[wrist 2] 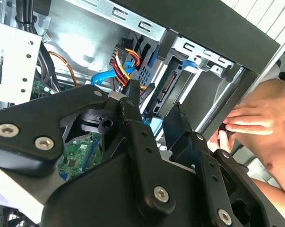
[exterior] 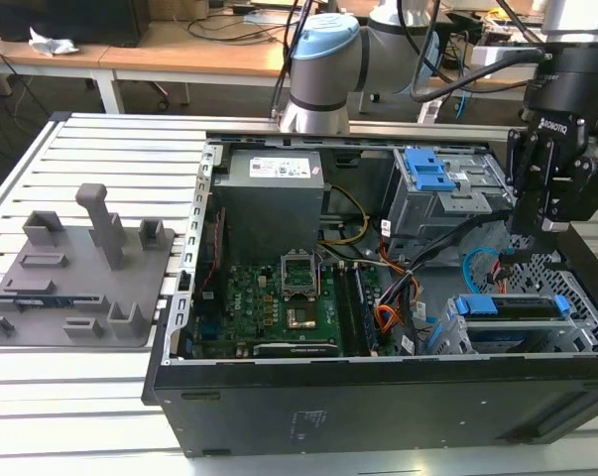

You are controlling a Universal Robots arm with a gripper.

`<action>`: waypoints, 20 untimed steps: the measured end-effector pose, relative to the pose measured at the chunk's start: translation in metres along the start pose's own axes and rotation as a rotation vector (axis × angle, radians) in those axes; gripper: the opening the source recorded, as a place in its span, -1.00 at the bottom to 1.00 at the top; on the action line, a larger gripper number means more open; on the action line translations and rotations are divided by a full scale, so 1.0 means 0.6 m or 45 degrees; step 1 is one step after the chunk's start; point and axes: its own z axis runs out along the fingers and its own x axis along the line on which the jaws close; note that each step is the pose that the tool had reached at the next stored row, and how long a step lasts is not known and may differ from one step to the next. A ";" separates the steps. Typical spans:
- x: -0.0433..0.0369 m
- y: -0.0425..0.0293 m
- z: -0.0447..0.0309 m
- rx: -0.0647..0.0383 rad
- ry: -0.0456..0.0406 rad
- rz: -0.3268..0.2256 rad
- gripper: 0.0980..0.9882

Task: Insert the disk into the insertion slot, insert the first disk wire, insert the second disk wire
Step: 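Insert the first disk wire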

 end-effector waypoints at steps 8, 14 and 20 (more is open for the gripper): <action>-0.004 0.014 0.013 0.017 -0.001 0.034 -0.16; -0.016 0.015 0.019 0.027 0.030 0.029 -0.16; -0.026 0.016 0.024 0.037 0.072 0.013 -0.16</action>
